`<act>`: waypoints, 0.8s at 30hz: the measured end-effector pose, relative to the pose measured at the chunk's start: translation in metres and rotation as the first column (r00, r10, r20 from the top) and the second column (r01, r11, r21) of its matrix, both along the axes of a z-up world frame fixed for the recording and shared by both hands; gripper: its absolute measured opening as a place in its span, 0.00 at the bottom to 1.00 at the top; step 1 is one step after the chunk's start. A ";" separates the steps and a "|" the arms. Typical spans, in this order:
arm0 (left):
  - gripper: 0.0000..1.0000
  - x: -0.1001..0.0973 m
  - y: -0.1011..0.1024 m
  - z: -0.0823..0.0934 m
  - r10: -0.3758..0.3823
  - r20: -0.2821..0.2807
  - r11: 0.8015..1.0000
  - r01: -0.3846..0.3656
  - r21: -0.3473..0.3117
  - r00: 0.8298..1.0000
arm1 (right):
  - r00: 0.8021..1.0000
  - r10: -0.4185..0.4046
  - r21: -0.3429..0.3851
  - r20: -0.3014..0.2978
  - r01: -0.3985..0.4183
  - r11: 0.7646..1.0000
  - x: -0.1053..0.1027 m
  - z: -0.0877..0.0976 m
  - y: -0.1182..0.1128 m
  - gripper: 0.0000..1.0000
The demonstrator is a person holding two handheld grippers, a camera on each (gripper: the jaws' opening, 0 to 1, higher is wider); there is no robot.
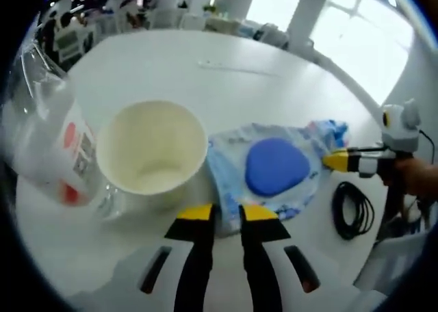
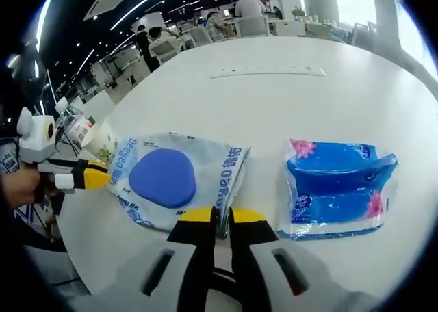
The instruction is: Arrange the tabletop items into an orderly group along one side of the table until the central work area is clear of visible clutter.
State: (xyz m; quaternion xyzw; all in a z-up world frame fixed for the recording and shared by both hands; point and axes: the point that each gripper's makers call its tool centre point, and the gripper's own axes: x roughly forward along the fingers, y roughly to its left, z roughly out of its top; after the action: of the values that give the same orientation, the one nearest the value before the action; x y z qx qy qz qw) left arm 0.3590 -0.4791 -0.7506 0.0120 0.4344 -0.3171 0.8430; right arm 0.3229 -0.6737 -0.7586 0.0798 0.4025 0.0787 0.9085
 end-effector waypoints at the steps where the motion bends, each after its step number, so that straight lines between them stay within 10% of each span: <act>1: 0.14 -0.003 0.000 0.000 -0.007 -0.002 1.000 0.007 0.000 1.000 | 1.000 0.007 -0.001 0.008 -0.007 1.000 -0.001 0.001 0.000 0.07; 24: 0.32 -0.045 0.015 0.059 -0.124 0.205 0.991 0.130 -0.016 0.971 | 0.987 0.113 -0.073 0.118 -0.105 0.992 -0.001 0.037 -0.005 0.25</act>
State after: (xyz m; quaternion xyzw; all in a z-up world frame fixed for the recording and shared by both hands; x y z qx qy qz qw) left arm 0.3137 -0.4637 -0.6912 0.0597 0.3394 -0.3737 0.8611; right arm 0.3224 -0.6784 -0.7214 0.0226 0.3526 0.1194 0.9278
